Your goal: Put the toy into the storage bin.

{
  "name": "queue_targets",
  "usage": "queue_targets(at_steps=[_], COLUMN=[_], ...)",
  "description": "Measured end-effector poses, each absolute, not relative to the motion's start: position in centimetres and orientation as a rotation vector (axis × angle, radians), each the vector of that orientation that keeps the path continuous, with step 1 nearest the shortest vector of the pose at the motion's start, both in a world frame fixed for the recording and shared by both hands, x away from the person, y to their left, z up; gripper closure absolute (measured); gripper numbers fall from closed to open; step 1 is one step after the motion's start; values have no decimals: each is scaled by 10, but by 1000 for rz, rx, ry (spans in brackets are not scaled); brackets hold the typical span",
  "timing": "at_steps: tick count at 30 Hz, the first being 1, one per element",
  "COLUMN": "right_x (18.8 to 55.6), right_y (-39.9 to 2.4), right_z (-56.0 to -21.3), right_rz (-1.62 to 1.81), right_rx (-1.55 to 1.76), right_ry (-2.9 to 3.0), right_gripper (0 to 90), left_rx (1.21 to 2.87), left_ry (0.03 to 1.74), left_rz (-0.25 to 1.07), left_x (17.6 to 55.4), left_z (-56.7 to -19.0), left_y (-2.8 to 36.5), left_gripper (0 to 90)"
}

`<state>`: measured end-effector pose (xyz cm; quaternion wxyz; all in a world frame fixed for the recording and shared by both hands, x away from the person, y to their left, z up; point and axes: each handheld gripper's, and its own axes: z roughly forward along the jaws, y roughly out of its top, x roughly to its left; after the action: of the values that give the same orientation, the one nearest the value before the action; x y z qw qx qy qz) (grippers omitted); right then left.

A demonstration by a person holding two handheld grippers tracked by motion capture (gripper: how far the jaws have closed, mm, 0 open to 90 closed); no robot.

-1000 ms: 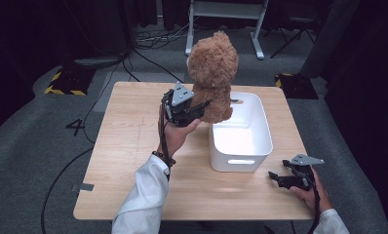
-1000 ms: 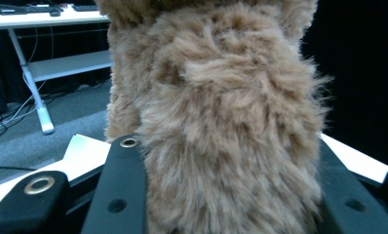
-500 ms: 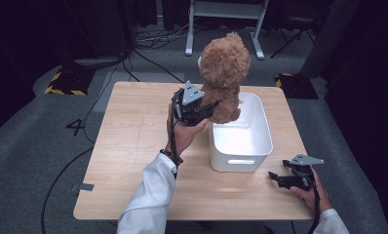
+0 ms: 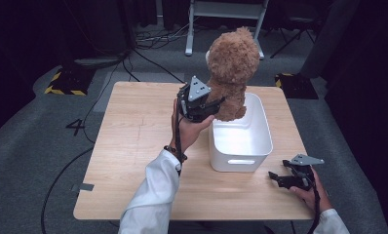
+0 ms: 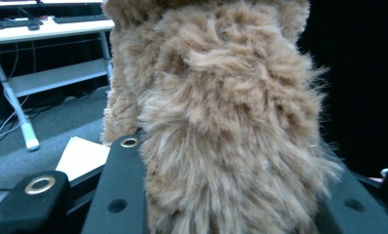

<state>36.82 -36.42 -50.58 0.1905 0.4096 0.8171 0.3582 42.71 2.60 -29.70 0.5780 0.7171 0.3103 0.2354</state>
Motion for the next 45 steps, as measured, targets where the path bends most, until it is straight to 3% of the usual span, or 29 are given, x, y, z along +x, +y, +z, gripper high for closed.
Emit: queue_targets(at_steps=[13,45], right_x=[368,368], right_y=[-364,-364], right_z=[-506,-506], right_rz=[1007,1007], right_rx=[1151,1150], right_ry=[2296,2296], right_gripper=[163,165], left_rx=[1700,1800], left_ry=[663,605], left_rz=[507,419], left_x=[423,423], left_z=[-293,-331], left_y=[-2,-58], left_gripper=[606,603])
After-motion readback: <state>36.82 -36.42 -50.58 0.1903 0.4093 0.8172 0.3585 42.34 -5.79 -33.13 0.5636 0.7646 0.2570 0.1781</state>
